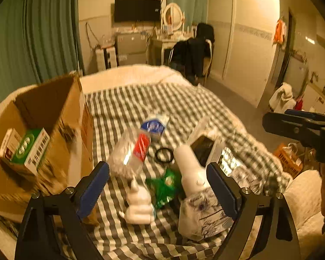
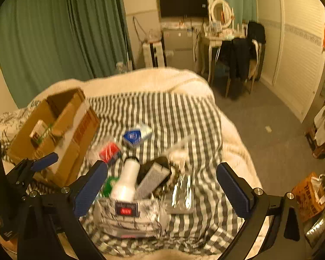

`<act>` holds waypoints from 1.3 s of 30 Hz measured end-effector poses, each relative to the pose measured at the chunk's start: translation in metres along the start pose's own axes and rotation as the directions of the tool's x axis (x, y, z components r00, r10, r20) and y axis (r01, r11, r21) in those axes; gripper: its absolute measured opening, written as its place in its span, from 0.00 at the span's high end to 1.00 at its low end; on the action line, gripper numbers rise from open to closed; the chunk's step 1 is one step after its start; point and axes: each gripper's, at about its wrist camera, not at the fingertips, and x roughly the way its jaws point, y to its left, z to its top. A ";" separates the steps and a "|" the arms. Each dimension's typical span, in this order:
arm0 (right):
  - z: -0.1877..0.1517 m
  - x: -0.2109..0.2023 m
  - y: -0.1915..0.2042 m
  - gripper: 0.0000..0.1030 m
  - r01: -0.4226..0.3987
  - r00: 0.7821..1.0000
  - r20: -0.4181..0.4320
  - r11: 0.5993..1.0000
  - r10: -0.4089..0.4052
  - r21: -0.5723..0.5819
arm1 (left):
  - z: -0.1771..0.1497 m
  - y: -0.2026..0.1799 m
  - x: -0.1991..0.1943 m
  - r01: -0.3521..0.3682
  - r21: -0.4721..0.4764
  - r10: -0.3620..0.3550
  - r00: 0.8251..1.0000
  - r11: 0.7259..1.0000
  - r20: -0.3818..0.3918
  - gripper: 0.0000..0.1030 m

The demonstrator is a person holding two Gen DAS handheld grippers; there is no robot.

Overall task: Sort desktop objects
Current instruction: 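Move the left tool to the white figurine while the right tool reaches the tissue packet, then grasp the white figurine with the left tool while the right tool grasps the tissue packet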

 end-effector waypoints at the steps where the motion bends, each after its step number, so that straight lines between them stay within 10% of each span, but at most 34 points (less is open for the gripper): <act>1: -0.003 0.005 -0.001 0.06 -0.001 1.000 -0.024 1.000 0.001 0.001 | -0.003 0.000 0.005 -0.012 -0.008 0.011 1.000 1.000 -0.022 0.10; 19: -0.058 0.079 0.003 0.12 -0.140 0.924 -0.352 0.989 0.148 0.047 | -0.042 0.030 0.070 -0.098 -0.169 0.043 0.952 0.981 -0.303 0.10; 29: -0.066 0.084 0.009 0.49 -0.222 0.894 -0.385 0.973 0.228 0.060 | -0.056 0.035 0.088 -0.084 -0.198 0.003 0.925 0.977 -0.381 0.44; 39: -0.059 0.076 0.003 0.76 -0.192 0.925 -0.323 0.979 0.201 0.062 | -0.054 0.031 0.080 -0.048 -0.180 -0.019 0.936 0.982 -0.352 0.44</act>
